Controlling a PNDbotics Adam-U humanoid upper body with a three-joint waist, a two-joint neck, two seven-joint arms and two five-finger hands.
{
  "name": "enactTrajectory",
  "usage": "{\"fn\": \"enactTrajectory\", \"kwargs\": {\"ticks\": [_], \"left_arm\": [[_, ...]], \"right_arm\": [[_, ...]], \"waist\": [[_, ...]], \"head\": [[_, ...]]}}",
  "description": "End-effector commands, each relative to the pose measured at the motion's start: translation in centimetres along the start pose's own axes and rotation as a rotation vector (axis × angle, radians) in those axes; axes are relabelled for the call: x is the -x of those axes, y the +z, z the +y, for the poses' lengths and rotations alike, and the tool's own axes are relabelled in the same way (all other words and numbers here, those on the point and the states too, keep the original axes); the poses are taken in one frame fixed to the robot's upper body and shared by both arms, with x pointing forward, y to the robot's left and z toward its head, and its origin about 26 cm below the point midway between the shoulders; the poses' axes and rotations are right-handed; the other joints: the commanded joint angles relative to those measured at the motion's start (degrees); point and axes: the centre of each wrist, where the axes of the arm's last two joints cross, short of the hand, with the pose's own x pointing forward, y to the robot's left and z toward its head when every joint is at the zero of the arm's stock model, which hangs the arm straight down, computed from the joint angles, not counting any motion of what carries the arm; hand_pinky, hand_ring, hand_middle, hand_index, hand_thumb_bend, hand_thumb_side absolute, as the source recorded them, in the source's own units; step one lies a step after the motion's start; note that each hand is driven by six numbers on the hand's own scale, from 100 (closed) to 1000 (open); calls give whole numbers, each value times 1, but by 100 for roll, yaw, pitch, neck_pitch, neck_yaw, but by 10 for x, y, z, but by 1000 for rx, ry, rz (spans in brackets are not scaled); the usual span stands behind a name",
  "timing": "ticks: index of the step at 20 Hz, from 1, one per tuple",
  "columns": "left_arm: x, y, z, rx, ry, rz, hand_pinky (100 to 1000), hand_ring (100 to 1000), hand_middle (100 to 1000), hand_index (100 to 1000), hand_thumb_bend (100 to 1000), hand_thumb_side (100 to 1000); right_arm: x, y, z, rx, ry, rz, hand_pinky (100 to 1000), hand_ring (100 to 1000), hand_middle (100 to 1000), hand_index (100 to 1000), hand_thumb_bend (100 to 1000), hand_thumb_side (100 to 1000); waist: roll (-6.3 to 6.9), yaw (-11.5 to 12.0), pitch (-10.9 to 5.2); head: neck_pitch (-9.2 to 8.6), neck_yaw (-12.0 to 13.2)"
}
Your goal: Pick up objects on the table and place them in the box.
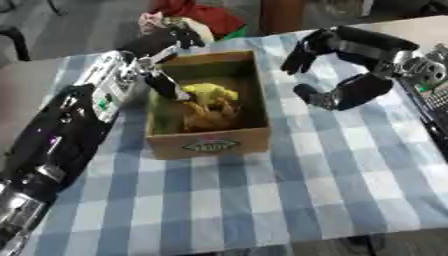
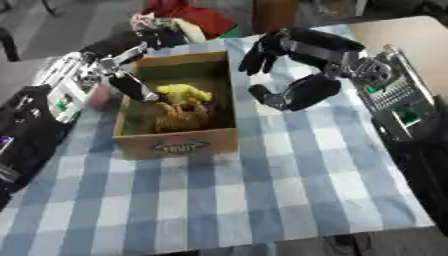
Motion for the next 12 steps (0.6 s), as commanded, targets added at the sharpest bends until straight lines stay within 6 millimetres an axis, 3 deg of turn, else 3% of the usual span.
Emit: {"fn": "enactTrajectory", "kwargs": {"ticks": [1,5,12], "left_arm": [[22,11,24,-111,-48,113,741,771,801,852,615,162],[43,18,21,-127,-43,235,733,759,787,850,613,151],[70,23,-9,-14,-30,373,731,761,799,851,601,133]], "right_arm": [[-2,3,-10,18,21,3,656,701,619,760,148,317],[-1,3,-9,19,19,5,655,701,619,760,149,317],[-1,3,-8,18,16,4,654,700,618,760,148,318]], "waist": [[-22,12,-103],[-13,24,-109],[-28,5,-104]], "head": [[-18,-25],[-32,-37],[-42,-60]]}}
